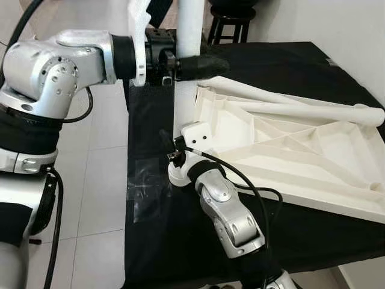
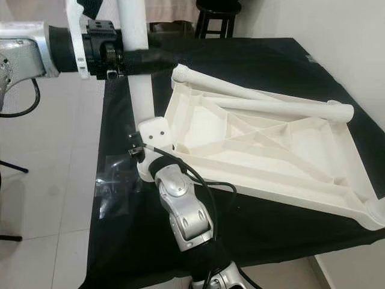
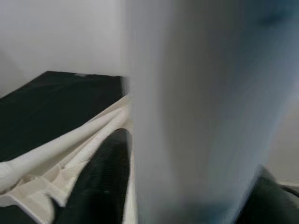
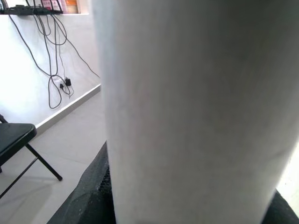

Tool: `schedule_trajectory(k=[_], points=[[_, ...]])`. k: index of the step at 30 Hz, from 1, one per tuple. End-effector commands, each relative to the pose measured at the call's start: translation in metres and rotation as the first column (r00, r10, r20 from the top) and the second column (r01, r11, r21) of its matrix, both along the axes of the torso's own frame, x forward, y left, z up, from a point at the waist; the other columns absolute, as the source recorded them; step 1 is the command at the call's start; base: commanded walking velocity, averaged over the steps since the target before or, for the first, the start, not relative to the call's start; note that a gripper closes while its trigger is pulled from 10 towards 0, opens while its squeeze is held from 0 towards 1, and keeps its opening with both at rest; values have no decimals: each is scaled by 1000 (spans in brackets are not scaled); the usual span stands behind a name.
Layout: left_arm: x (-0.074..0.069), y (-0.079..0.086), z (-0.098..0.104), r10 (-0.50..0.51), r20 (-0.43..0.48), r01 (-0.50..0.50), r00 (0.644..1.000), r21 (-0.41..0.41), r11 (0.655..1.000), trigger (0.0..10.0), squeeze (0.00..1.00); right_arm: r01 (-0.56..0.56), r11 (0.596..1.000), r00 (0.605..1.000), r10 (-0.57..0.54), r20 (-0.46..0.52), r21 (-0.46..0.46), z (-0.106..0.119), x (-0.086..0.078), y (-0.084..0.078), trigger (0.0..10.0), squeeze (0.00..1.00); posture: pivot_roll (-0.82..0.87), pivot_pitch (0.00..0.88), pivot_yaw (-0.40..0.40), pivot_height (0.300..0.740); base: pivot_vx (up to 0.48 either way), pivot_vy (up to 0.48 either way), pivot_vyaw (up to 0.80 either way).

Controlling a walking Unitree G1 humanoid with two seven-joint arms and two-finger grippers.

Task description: Building children table

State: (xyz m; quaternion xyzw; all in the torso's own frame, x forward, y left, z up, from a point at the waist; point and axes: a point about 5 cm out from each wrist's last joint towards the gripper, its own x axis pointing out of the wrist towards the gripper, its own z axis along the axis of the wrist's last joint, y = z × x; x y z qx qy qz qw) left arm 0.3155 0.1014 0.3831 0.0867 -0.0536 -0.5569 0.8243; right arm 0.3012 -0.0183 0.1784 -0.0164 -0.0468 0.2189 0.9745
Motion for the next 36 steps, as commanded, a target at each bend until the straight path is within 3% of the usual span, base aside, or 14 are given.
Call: schedule_trajectory(k=[1,8,9,16,17,19,22,23,29,31,33,34,35,36], points=[[-2,-3,-1,-13,17,13,1000,13,1000,0,0,1,1000,991,-1,-135,-3,-15,4,13,10000,0,288,202,-65,740,0,0,0],[-11,-6,0,-77,20,77,997,7,997,0,0,-18,1000,991,19,-130,5,-14,8,10,10000,255,292,199,-66,740,0,0,0],[-12,-7,1,-83,21,83,996,4,997,0,0,-25,1000,992,26,-120,10,-12,10,8,10000,1000,293,199,-66,740,0,0,0],[-14,-9,4,-99,28,100,995,-14,995,0,0,-225,974,974,225,37,5,23,38,-16,10000,1000,282,193,-69,740,0,0,0],[-14,-10,4,-104,27,104,994,-20,994,0,0,-304,952,950,305,70,-24,35,45,-24,10000,847,278,192,-73,740,0,0,0],[-15,-11,4,-111,22,112,994,-34,993,0,0,-426,903,897,430,105,-62,54,53,-34,10000,0,277,190,-76,740,0,0,0],[-15,-11,4,-114,24,115,993,-35,993,0,0,-494,861,851,507,135,-119,67,56,-39,10000,0,277,190,-76,740,0,0,0],[-16,-12,4,-122,21,123,992,-43,991,0,0,-638,752,742,658,131,-164,81,54,-40,10000,0,278,192,-80,740,0,0,0],[-17,-13,3,-126,18,126,992,-44,991,0,0,-724,660,657,748,92,-199,83,53,-37,10000,0,280,192,-84,740,0,0,0],[-18,-13,2,-129,15,129,992,-46,991,0,0,-805,543,555,831,19,-237,79,52,-31,10000,0,286,194,-88,740,0,0,0],[-18,-13,1,-130,11,130,991,-48,990,0,0,-847,456,489,870,-63,-272,70,52,-26,3961,0,286,194,-88,740,0,0,0],[-18,-13,1,-130,10,130,991,-49,990,0,0,-855,436,475,876,-84,-282,67,52,-25,3961,0,286,194,-88,740,0,0,0],[-18,-13,0,-130,9,130,992,-48,990,0,0,-861,420,463,881,-99,-285,65,52,-25,0,0,286,194,-88,740,0,0,0],[-18,-13,0,-130,9,130,992,-48,990,0,0,-861,420,463,881,-99,-285,65,52,-25,0,0,286,194,-88,740,0,0,0]])
